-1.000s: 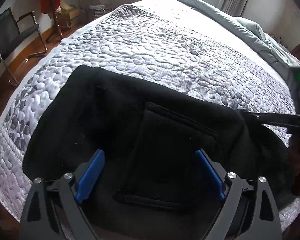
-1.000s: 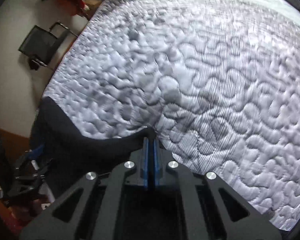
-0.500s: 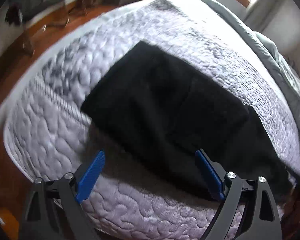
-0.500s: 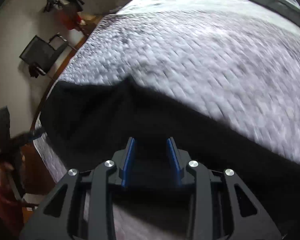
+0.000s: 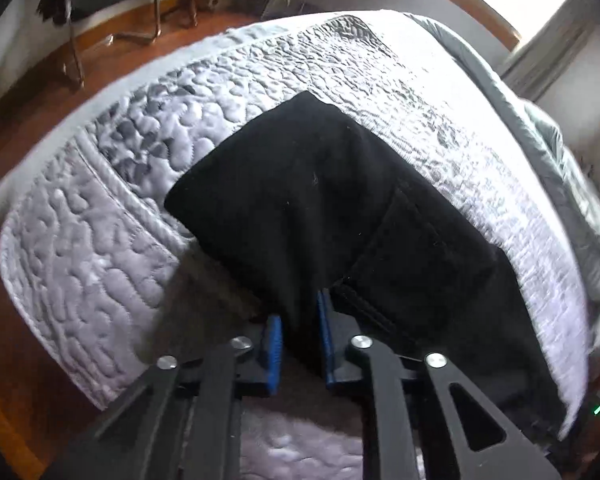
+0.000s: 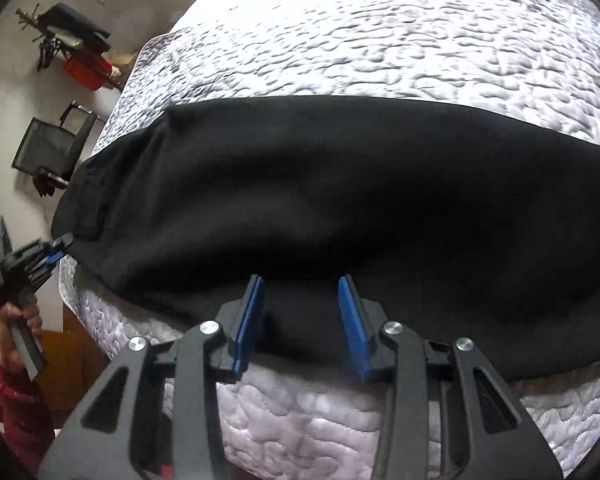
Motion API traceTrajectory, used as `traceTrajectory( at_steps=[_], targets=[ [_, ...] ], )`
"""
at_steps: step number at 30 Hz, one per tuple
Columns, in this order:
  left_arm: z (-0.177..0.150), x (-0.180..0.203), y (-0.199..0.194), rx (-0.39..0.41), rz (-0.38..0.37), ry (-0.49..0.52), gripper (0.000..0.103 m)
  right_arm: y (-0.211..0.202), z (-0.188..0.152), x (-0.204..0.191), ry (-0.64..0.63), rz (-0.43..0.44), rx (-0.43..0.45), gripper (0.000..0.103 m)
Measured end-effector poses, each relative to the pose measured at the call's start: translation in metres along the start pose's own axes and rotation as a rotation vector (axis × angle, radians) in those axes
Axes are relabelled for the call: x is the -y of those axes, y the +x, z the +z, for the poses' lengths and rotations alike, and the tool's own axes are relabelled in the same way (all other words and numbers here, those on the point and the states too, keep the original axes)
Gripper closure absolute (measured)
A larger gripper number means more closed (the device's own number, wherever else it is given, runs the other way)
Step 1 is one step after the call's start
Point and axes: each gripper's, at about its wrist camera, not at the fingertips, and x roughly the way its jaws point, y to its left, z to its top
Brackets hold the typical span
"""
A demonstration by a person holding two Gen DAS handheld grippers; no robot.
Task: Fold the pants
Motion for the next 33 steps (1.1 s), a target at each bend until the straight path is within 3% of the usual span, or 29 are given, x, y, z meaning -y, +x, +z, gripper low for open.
traceTrajectory(
  at_steps=[3,8,10,12,16,19,23,29,33],
  targets=[
    [-0.008,0.003,0.021,-0.027,0.065,0.05,0.088,0.003,-0.001,0.01,0.047,0.006,-0.005,0.066],
    [-0.014,0.035,-0.002,0.067,0.195,0.12,0.084,-0.014,-0.004,0.017,0.052,-0.023,0.015,0.06],
    [-0.018,0.053,-0.018,0.121,0.184,0.142,0.08,-0.026,-0.006,0.025,0.05,-0.055,0.038,0.059],
    [-0.023,0.074,-0.029,0.168,0.165,0.187,0.066,-0.041,-0.009,0.042,0.087,-0.082,0.064,0.058],
    [-0.04,0.122,-0.044,0.227,0.104,0.254,0.054,-0.073,-0.025,0.098,0.23,-0.135,0.108,0.058],
    [-0.043,0.145,-0.043,0.247,0.131,0.293,0.045,-0.101,-0.043,0.143,0.341,-0.171,0.151,0.058],
    [-0.035,0.126,-0.043,0.253,0.162,0.184,0.045,-0.133,-0.068,0.195,0.47,-0.233,0.195,0.055],
    [-0.026,0.061,-0.059,0.235,0.228,0.028,0.044,-0.156,-0.095,0.257,0.589,-0.302,0.221,0.049],
    [-0.028,0.068,-0.073,0.201,0.165,0.035,0.044,-0.148,-0.094,0.273,0.622,-0.269,0.224,0.047]
  ],
)
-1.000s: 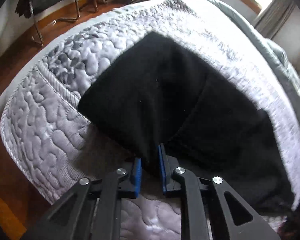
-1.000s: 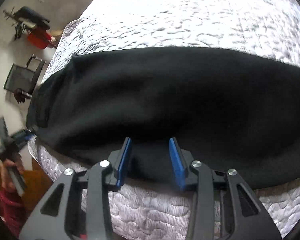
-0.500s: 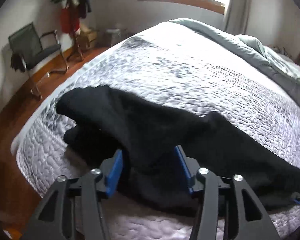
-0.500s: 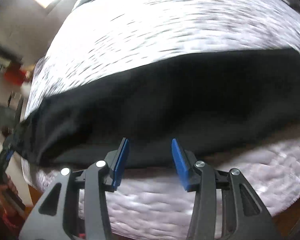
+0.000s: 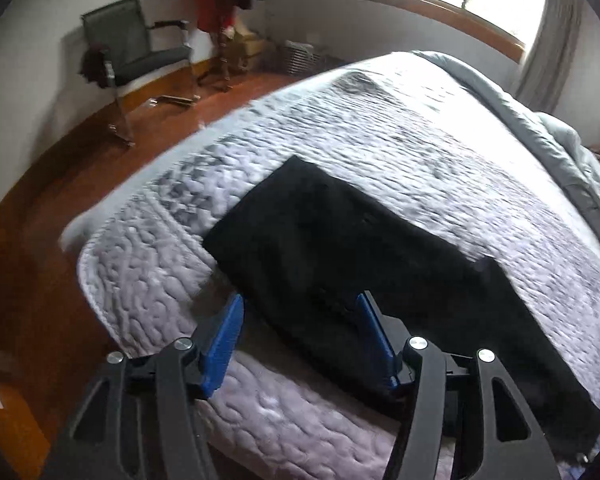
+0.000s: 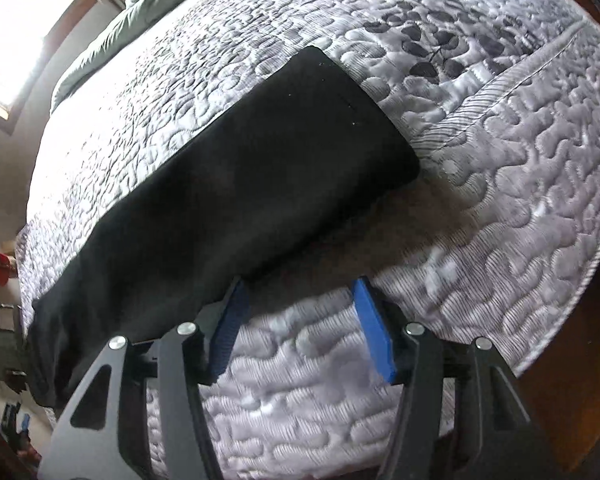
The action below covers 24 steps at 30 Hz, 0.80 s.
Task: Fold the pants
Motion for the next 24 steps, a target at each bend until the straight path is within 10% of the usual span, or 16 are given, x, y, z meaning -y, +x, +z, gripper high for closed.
traceTrajectory(
  at_steps=[6,10,24],
  targets=[
    [-0.028,0.076,-0.003,-0.096,-0.22,0.16,0.038,-0.004,0.03,0.015,0.078,0.0,0.068,0.051],
    [-0.054,0.137,0.016,-0.188,-0.345,0.299,0.037,-0.003,0.048,0.023,0.076,0.003,0.072,0.087],
    [-0.106,0.219,0.073,-0.302,-0.33,0.52,0.023,-0.036,0.047,0.013,-0.046,0.045,0.15,0.098]
  ],
)
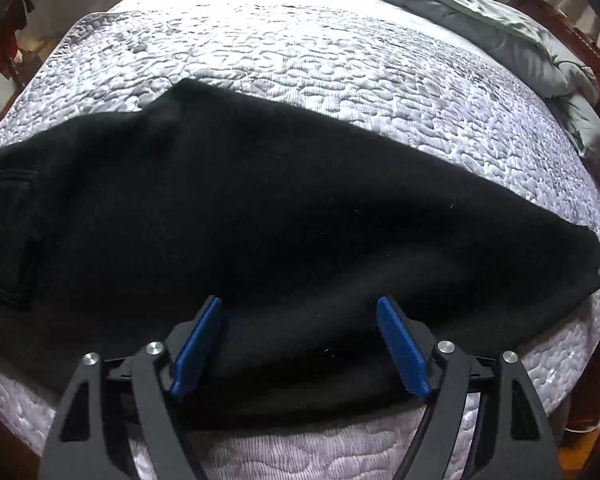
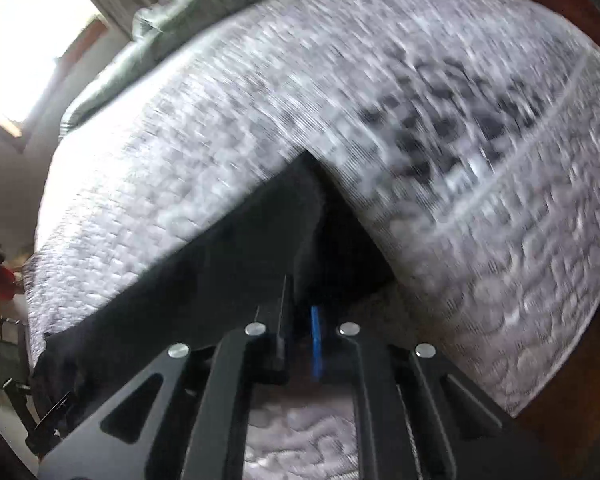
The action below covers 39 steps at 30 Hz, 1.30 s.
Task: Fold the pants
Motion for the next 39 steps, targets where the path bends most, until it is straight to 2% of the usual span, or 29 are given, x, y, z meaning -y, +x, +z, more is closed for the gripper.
traceTrajectory(
  at_steps=[2,4,7,9,12,13,14,15,19,25,27,29,31,35,39],
  targets=[
    [0.003,-0.001,-0.009,0.025,-0.05,-0.029,0.023,-0.012,0.008,-0.004,-0.012,0.02,0.046,0.098],
    [0.004,0.002,-0.009,0.04,-0.039,-0.021,0.023,-0.011,0.021,-0.004,-0.002,-0.008,0.054,0.098],
    [0.0,0.009,0.012,-0.007,0.013,0.024,0.023,0.018,0.019,0.005,0.029,-0.061,-0.038,0.098],
    [-0.003,0.013,0.016,0.006,0.04,0.06,0.022,0.037,0.01,0.008,0.015,-0.099,-0.091,0.096],
    [-0.002,0.02,0.012,0.002,0.059,0.078,0.021,0.03,0.0,0.017,0.048,-0.066,-0.082,0.08],
    [0.0,0.021,0.008,0.001,0.035,0.054,0.022,0.025,-0.002,0.019,0.061,-0.062,-0.076,0.062],
    [0.0,0.02,0.005,-0.001,0.003,0.03,0.022,0.02,-0.005,0.022,0.065,-0.059,-0.069,0.054],
    [0.001,0.021,0.001,-0.003,-0.044,-0.001,0.022,0.014,-0.008,0.024,0.061,-0.059,-0.063,0.054],
    [0.002,0.04,-0.002,-0.011,-0.115,-0.004,0.021,0.013,-0.014,0.031,0.099,0.009,-0.101,0.054],
    [0.004,0.052,0.011,-0.034,-0.123,0.001,0.021,0.044,-0.007,0.031,0.162,0.066,-0.131,0.048],
    [0.003,0.05,0.012,-0.034,-0.123,-0.001,0.021,0.051,-0.002,0.032,0.185,0.065,-0.114,0.051],
    [0.001,0.048,0.011,-0.027,-0.117,0.003,0.021,0.049,0.002,0.027,0.167,0.078,-0.086,0.079],
    [-0.001,0.045,0.008,-0.023,-0.108,-0.007,0.021,0.042,0.006,0.023,0.159,0.107,-0.066,0.093],
    [0.003,0.039,-0.001,0.01,-0.107,-0.038,0.021,0.005,0.017,0.008,0.114,0.246,0.032,0.094],
    [0.005,0.037,-0.006,0.05,-0.079,-0.008,0.021,-0.031,0.022,0.007,0.119,0.291,0.117,0.094]
  ],
)
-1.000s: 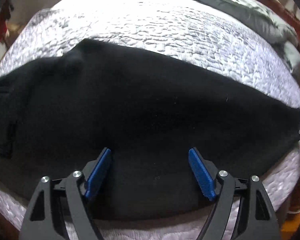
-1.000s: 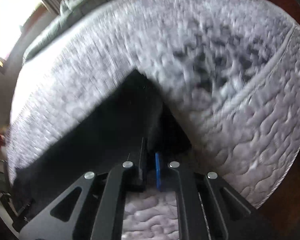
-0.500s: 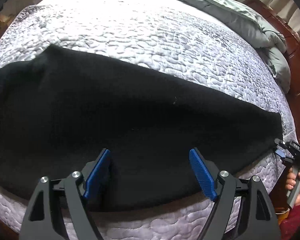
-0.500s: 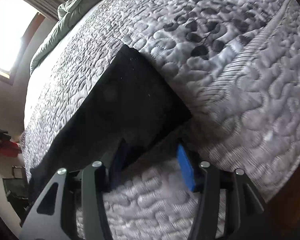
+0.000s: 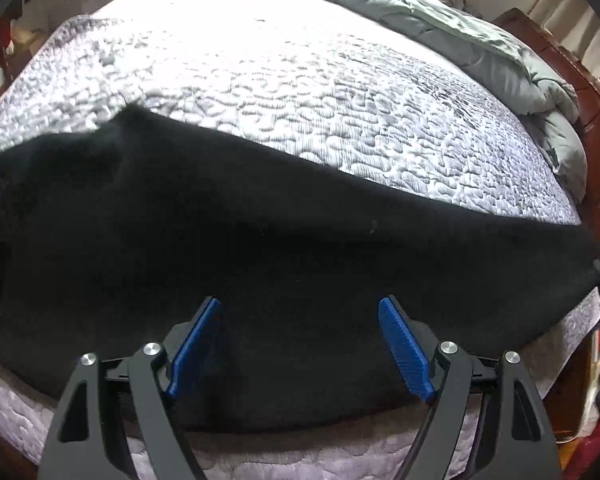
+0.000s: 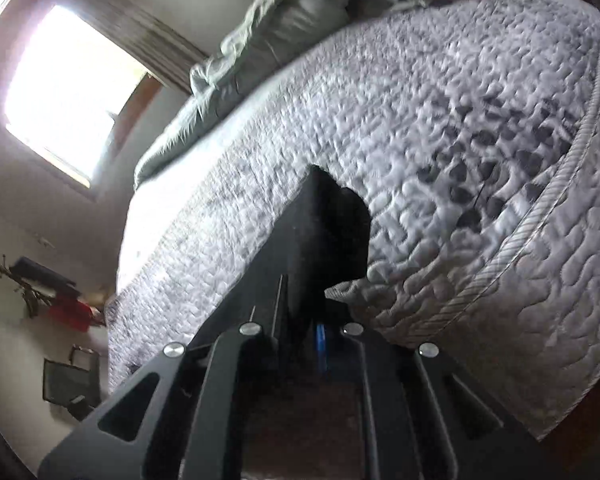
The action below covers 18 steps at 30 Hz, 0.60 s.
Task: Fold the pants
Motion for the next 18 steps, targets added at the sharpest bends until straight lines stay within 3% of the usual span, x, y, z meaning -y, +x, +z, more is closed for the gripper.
traceTrajectory(
  at_steps=[2,6,10,13,15,18],
  targets=[
    [-0.002,-0.004,0.01,-0.024,0.035,0.014,0.021,0.01,-0.004,0.011,0.005,-0.076,-0.03,0.094],
    [-0.008,-0.013,0.025,-0.065,0.014,0.033,0.02,0.062,-0.023,0.057,0.095,-0.22,-0.177,0.094],
    [-0.006,-0.012,0.009,-0.084,-0.013,-0.005,0.02,0.057,-0.027,0.055,0.119,-0.177,-0.127,0.094],
    [-0.01,-0.021,0.022,-0.094,-0.012,0.01,0.02,0.061,-0.026,0.044,0.056,-0.245,-0.147,0.094],
    [-0.01,-0.02,0.022,-0.088,-0.013,0.028,0.02,0.073,-0.026,0.045,0.086,-0.285,-0.186,0.094],
    [-0.006,-0.025,0.008,-0.085,-0.046,-0.017,0.02,0.062,-0.023,0.017,0.035,-0.288,-0.139,0.094]
  ],
)
